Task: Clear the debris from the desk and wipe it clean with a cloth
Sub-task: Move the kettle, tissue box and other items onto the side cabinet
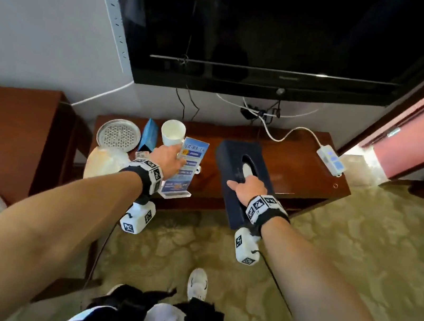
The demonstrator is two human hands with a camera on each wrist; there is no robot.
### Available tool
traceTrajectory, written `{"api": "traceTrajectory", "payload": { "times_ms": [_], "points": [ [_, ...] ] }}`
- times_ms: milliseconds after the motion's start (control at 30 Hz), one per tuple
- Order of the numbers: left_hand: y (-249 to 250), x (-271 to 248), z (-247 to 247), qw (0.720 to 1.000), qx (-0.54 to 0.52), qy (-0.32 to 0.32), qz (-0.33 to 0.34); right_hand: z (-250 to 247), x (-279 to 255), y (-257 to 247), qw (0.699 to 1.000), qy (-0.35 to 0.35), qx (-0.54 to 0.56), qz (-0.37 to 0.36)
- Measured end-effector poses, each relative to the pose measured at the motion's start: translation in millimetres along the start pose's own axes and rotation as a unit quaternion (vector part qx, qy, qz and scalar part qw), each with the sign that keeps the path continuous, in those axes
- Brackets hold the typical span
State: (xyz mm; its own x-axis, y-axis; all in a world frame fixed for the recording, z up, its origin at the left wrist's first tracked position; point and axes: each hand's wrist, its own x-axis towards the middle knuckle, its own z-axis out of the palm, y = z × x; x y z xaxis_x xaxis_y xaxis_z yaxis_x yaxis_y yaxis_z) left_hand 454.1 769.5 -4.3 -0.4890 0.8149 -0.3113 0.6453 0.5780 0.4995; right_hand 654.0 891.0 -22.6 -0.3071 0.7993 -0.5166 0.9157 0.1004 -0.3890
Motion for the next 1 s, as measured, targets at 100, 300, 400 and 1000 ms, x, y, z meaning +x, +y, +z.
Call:
{"api": "traceTrajectory", "payload": {
  "times_ms": [100,300,400,1000],
  "points": [
    [16.4,4.6,14.1,1.0,0.011,0.013,-0.026,-14.5,23.2,6.5,0.999,-0.029,0.0,-0.017],
    [23.4,9.2,25.8,0.996,0.058,0.009,-0.066,-20.5,58.5,3.8,0.997,-0.074,0.013,-0.026],
    [15.2,14.4,20.7,0.994,0.055,0.019,-0.087,-16.0,76.1,-6.3,0.995,-0.095,0.011,-0.037],
    [-38.0,52.9,-3.2,0.989,0.021,0.032,-0.14,30.9,148.8,-61.1,0.993,-0.114,0.026,-0.01]
  ]
}}
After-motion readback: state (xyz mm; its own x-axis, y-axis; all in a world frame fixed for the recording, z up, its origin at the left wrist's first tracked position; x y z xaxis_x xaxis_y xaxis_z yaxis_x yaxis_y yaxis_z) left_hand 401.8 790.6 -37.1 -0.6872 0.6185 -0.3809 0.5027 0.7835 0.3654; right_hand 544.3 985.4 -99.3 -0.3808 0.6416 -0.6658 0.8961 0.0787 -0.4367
